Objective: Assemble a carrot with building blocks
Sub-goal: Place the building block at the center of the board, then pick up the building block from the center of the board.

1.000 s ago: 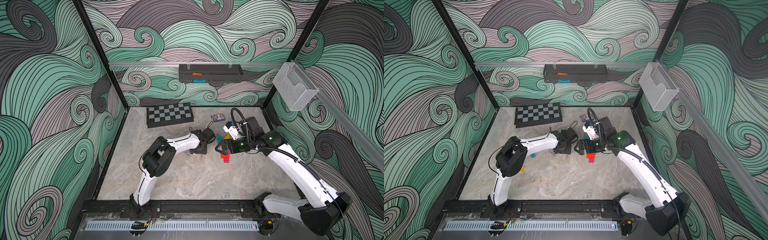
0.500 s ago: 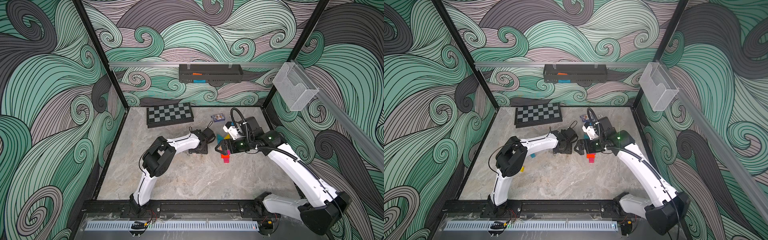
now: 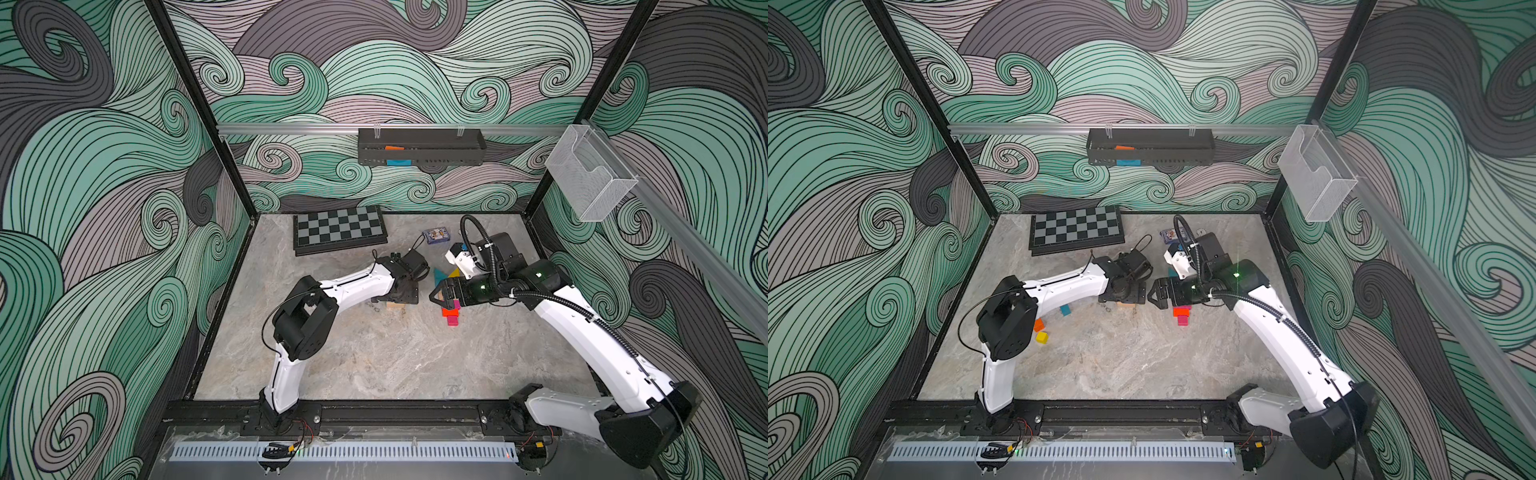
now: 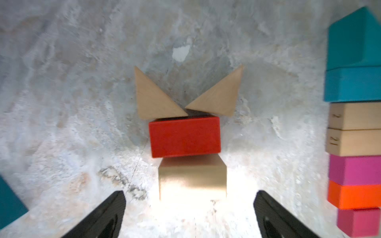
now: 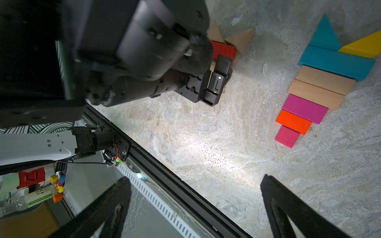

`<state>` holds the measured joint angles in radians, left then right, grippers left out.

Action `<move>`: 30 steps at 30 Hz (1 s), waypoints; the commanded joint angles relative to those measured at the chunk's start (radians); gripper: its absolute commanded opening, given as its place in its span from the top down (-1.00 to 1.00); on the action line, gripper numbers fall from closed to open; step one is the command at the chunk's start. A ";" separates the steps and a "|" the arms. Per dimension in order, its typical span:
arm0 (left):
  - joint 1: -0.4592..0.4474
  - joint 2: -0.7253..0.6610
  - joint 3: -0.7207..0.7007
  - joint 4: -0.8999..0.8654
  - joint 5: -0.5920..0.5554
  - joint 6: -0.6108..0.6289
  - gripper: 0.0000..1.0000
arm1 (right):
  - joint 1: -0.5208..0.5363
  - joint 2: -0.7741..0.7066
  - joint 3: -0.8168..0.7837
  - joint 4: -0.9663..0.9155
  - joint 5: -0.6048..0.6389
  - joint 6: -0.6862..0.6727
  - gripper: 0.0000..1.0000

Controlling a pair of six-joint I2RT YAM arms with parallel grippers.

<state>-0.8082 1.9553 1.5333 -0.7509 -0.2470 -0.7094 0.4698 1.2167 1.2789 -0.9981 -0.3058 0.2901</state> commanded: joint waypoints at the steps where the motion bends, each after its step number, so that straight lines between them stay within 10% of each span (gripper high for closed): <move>1: 0.019 -0.134 -0.015 -0.081 -0.041 0.059 -0.97 | -0.007 -0.019 0.036 -0.004 -0.024 -0.018 -0.97; 12: 0.210 -0.326 -0.193 -0.186 0.071 0.412 -0.94 | -0.007 -0.011 0.004 -0.002 -0.049 -0.046 -0.97; 30: 0.445 -0.225 -0.383 -0.024 0.152 0.118 -0.63 | -0.007 0.005 -0.021 0.000 -0.050 -0.049 -0.97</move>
<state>-0.3668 1.7073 1.1183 -0.8261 -0.1139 -0.5552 0.4698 1.2194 1.2675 -0.9974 -0.3431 0.2638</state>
